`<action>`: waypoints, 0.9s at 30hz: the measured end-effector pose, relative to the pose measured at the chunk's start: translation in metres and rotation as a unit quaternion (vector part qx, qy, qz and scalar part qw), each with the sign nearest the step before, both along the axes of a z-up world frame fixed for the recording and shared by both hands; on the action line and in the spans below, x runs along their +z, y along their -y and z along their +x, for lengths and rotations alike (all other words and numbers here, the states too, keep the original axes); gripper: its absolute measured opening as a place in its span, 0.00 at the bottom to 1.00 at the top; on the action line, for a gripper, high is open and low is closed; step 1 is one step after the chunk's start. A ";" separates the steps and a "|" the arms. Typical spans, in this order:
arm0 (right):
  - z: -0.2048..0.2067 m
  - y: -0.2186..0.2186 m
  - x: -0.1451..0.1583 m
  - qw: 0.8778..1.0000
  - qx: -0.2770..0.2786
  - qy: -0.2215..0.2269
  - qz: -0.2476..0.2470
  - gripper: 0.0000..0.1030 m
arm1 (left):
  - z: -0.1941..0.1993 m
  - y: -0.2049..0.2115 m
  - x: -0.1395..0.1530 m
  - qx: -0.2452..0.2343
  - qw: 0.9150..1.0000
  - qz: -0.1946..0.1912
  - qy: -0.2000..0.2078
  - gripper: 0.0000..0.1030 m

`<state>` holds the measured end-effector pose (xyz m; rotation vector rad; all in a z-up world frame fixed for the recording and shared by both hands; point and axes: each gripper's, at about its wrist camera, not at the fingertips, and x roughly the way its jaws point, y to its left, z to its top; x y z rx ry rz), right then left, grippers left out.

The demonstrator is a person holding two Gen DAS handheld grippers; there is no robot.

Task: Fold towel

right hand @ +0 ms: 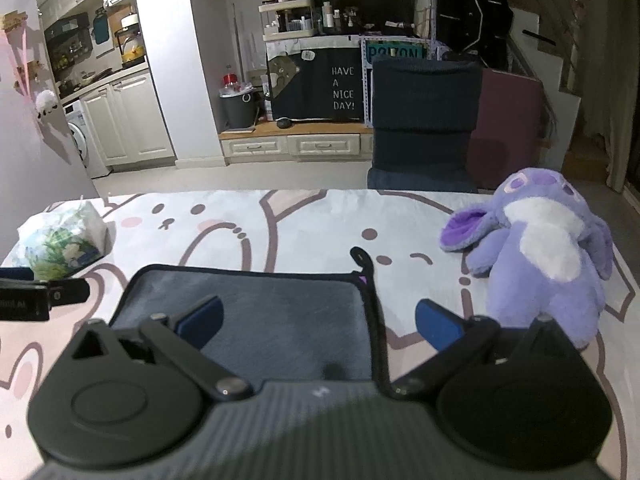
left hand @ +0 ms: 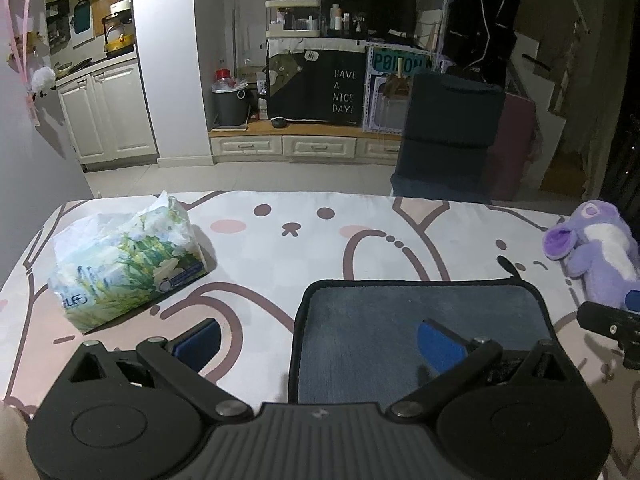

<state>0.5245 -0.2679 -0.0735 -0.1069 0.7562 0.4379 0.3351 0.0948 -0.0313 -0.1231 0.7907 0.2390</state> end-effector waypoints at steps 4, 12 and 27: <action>-0.013 0.001 0.008 1.000 0.002 0.005 -0.001 1.00 | -0.012 0.001 0.007 -0.001 1.000 -0.004 0.002 1.00; -0.037 0.008 0.023 1.000 0.002 0.015 0.001 1.00 | -0.038 0.006 0.023 -0.004 1.000 -0.003 0.013 1.00; -0.092 0.031 0.054 0.999 0.002 0.030 0.019 1.00 | -0.092 0.021 0.048 -0.027 0.999 0.014 0.036 1.00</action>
